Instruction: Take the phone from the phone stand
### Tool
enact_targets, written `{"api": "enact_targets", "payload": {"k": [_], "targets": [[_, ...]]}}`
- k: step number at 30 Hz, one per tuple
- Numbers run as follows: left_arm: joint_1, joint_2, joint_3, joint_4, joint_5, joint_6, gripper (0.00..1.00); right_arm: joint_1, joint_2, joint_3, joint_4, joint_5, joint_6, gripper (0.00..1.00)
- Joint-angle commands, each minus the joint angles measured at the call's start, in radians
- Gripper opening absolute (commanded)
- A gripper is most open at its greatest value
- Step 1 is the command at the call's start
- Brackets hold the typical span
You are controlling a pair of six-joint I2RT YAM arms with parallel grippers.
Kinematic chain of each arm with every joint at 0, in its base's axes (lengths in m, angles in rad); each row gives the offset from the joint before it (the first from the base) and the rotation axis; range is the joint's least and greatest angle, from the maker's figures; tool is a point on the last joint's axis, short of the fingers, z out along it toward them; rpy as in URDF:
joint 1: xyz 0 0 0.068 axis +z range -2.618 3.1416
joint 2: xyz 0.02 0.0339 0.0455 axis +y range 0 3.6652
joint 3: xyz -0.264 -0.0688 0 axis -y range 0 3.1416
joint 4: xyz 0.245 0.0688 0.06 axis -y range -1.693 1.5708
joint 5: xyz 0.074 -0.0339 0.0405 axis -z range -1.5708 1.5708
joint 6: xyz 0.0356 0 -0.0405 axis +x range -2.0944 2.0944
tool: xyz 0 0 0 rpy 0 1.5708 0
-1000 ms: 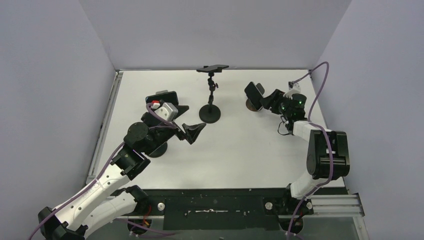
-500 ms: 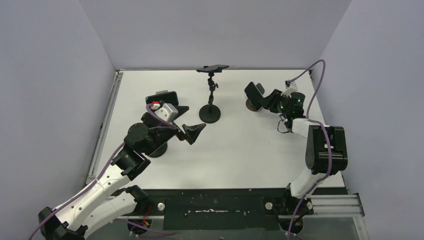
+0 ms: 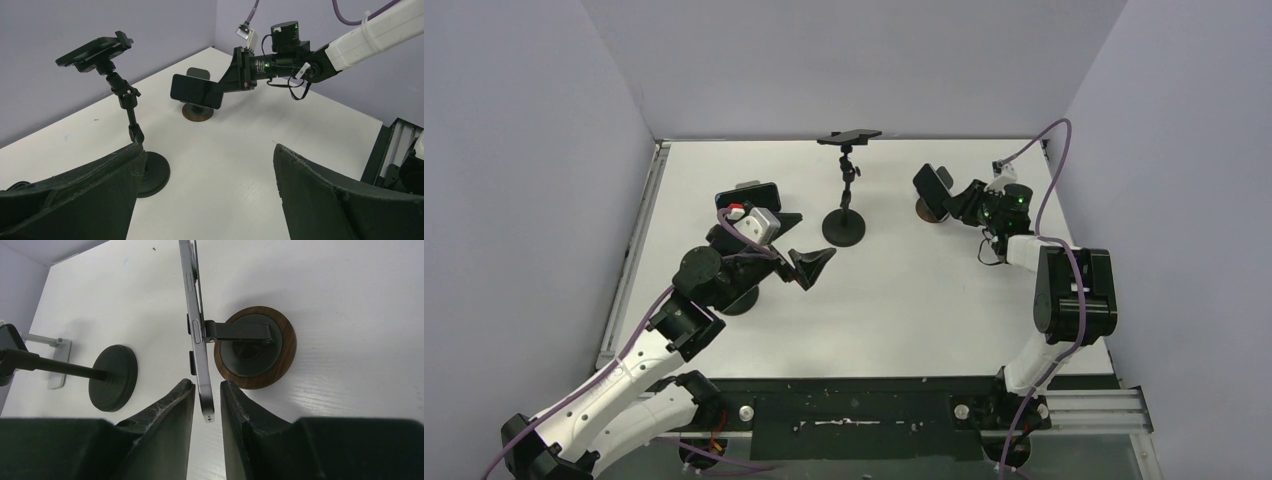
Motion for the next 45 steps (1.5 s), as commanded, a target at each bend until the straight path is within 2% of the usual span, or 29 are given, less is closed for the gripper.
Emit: {"api": "enact_targets", "payload": {"k": [1,7,15,37,45], "targets": [[0.001,-0.015,0.001,0.06,0.014,0.002,0.97,-0.004,-0.006,0.028,0.069,-0.013,-0.021,0.25],[0.002,-0.02,-0.001,0.059,0.013,0.001,0.97,-0.001,-0.012,0.029,0.06,-0.017,-0.027,0.17],[-0.001,-0.026,-0.005,0.062,0.007,0.001,0.97,-0.001,-0.034,0.025,0.058,-0.021,-0.03,0.0],[-0.007,-0.029,-0.01,0.064,-0.006,0.005,0.97,-0.001,-0.152,-0.004,0.075,-0.033,-0.011,0.0],[-0.009,-0.022,-0.015,0.077,-0.005,-0.009,0.97,-0.003,-0.289,-0.062,0.101,0.005,0.146,0.0]]}}
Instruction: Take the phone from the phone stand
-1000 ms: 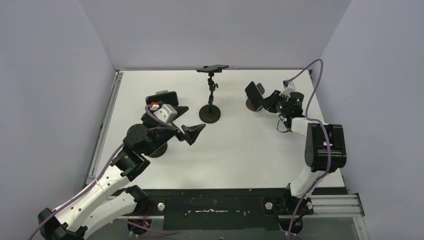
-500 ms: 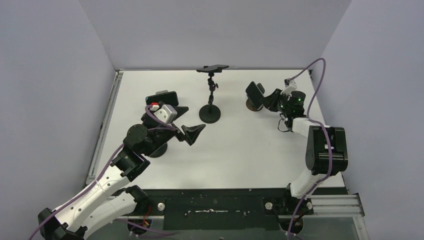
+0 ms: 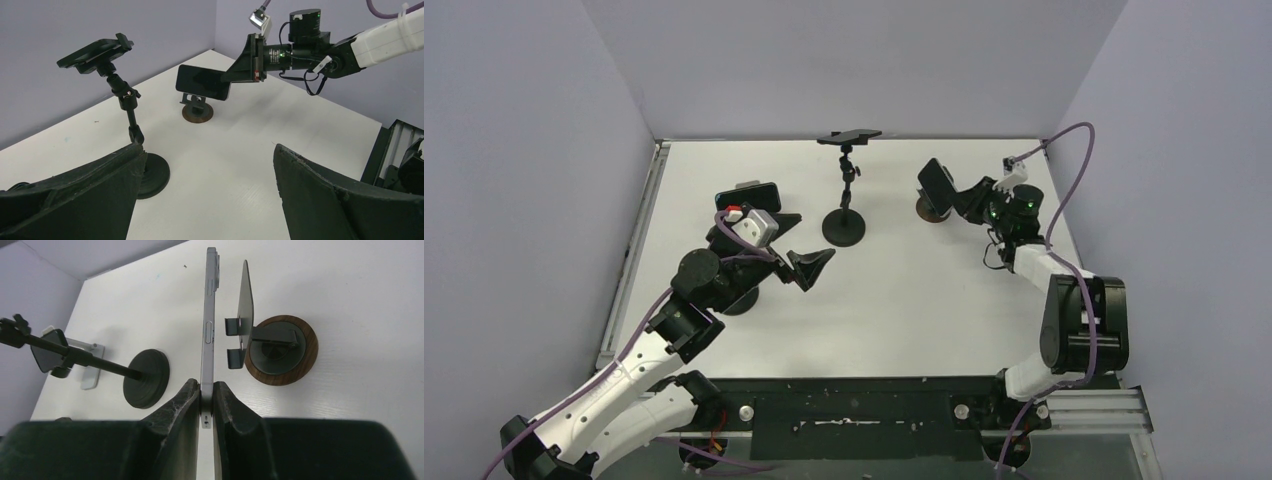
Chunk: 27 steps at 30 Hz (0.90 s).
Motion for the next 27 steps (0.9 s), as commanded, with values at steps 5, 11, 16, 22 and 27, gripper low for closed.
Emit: {"api": "enact_targets", "payload": {"k": [5,11,16,22,27], "targets": [[-0.011,-0.002,-0.006,0.075,-0.004,-0.027,0.97,0.002,-0.288,-0.04,0.05,0.076,0.207,0.0],[-0.012,-0.012,-0.023,0.119,-0.068,-0.119,0.97,0.071,-0.537,-0.064,-0.086,0.109,0.269,0.0],[-0.011,0.036,0.027,0.149,-0.031,-0.235,0.97,0.168,-0.718,-0.095,-0.18,0.13,0.3,0.0],[-0.015,0.104,0.079,0.229,0.021,-0.428,0.97,0.217,-0.91,-0.158,-0.174,0.119,0.407,0.0],[-0.021,0.156,0.116,0.312,0.071,-0.564,0.97,0.247,-1.01,-0.21,-0.126,0.112,0.505,0.0]]}}
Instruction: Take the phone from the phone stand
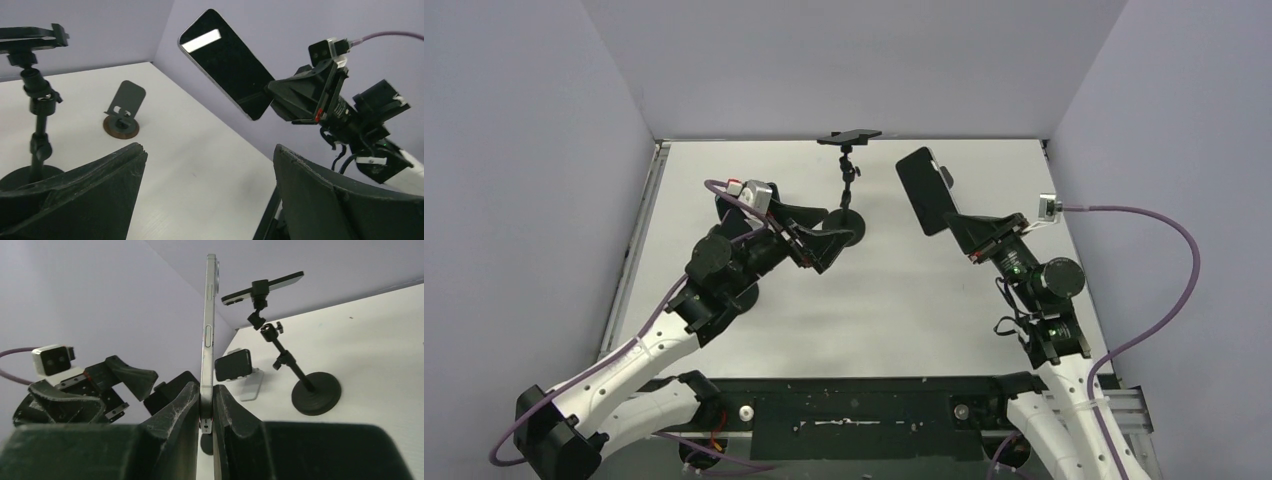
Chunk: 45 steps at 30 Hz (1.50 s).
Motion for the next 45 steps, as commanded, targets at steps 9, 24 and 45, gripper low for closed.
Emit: {"api": "enact_targets", "payload": {"k": [9,24,45], "targets": [[-0.014,0.006,0.084,0.191,0.036,-0.292,0.97,0.035,-0.142,-0.058,0.244,-0.028,0.276,0.0],[-0.063,0.198,0.139,0.324,0.035,-0.334,0.97,0.053,-0.14,-0.123,0.445,-0.008,0.401,0.0],[-0.099,0.357,0.3,0.389,0.072,-0.347,0.8,0.175,-0.024,-0.159,0.624,0.055,0.435,0.0]]}}
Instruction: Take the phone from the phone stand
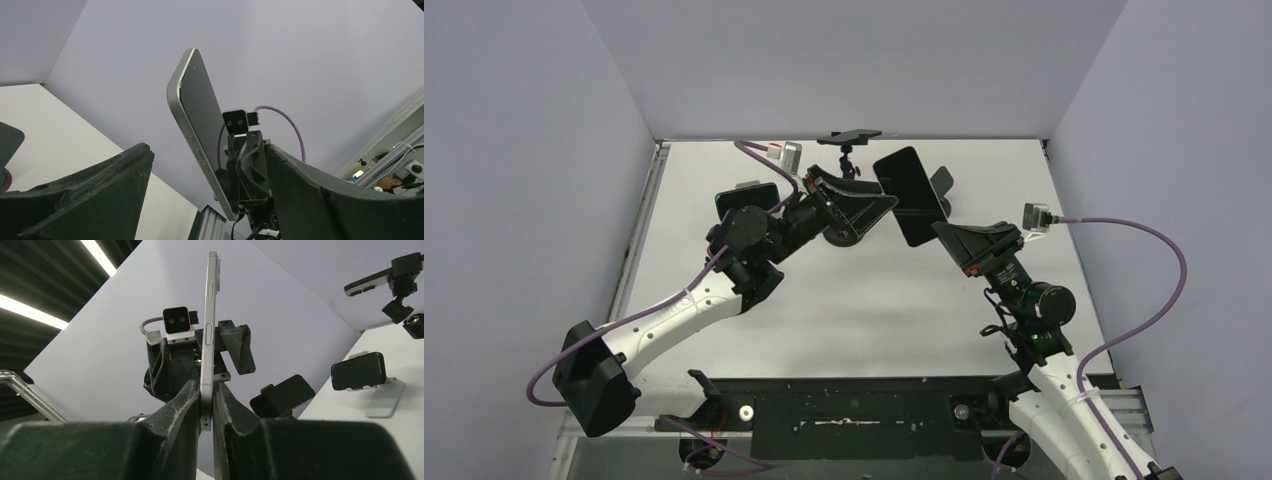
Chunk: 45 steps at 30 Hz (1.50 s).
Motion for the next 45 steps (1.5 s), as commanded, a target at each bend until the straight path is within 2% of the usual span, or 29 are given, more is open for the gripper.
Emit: {"api": "enact_targets", "payload": {"k": [1,7,21,26,29,30,33,35,37,38,40,45], "targets": [[-0.011,0.014,0.057,0.068,0.019,0.008,0.78,0.035,-0.002,0.004,0.134,0.058,-0.012,0.0],[-0.015,0.024,0.062,0.077,0.022,0.011,0.61,0.069,0.017,0.003,0.14,0.078,-0.03,0.0],[-0.015,0.02,0.051,0.11,0.035,0.001,0.32,0.131,0.035,0.002,0.13,0.099,-0.082,0.0],[-0.016,0.019,0.043,0.125,0.041,-0.006,0.16,0.14,0.037,0.002,0.126,0.097,-0.086,0.0],[-0.015,0.013,0.038,0.123,0.041,-0.003,0.03,0.144,0.034,0.007,0.104,0.091,-0.097,0.01],[-0.015,0.009,0.036,0.12,0.04,-0.001,0.0,0.146,0.032,0.012,0.085,0.087,-0.103,0.09],[-0.016,-0.006,0.03,0.095,0.029,0.015,0.0,0.147,0.031,0.056,-0.008,0.059,-0.145,0.48],[-0.014,-0.019,0.022,0.079,0.022,0.023,0.0,0.147,0.026,0.096,-0.091,0.043,-0.184,0.64],[-0.013,-0.03,0.018,0.063,0.019,0.029,0.0,0.147,0.022,0.131,-0.169,0.03,-0.223,0.73],[-0.013,-0.035,0.018,0.055,0.021,0.032,0.0,0.147,0.023,0.151,-0.207,0.021,-0.244,0.81],[-0.013,-0.045,0.017,0.04,0.033,0.039,0.0,0.147,0.025,0.19,-0.288,-0.003,-0.292,0.88],[-0.002,-0.101,0.005,-0.027,0.117,0.05,0.0,0.146,0.039,0.3,-0.478,-0.099,-0.439,0.89]]}}
